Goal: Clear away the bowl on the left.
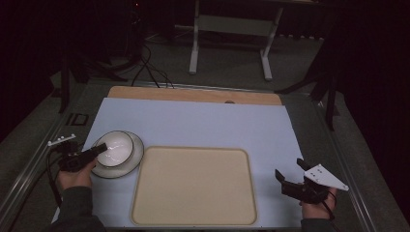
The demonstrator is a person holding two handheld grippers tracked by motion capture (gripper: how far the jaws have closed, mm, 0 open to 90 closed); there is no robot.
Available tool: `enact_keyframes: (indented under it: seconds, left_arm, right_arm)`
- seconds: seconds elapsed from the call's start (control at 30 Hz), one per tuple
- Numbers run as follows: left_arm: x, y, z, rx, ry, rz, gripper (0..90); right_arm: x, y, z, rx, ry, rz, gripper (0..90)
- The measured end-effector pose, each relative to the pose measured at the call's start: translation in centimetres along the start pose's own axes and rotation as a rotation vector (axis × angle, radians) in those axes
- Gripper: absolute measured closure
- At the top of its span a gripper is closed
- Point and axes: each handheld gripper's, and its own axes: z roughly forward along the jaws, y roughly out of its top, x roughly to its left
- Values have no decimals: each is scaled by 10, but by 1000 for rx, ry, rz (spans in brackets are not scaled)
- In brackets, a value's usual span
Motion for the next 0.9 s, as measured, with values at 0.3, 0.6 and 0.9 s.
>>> enact_keyframes:
  seconds: [0.3, 0.6, 0.9]
  left_arm:
    - [-8, -1, -1, -13, -29, 4, 799]
    - [-17, -1, 1, -14, -48, 21, 798]
    - [-26, -2, 2, -16, -64, 39, 797]
  right_arm:
    - [0, 0, 0, 0, 0, -1, 134]
    - [0, 0, 0, 2, 0, 1, 135]
    - [0, 0, 0, 3, 0, -1, 135]
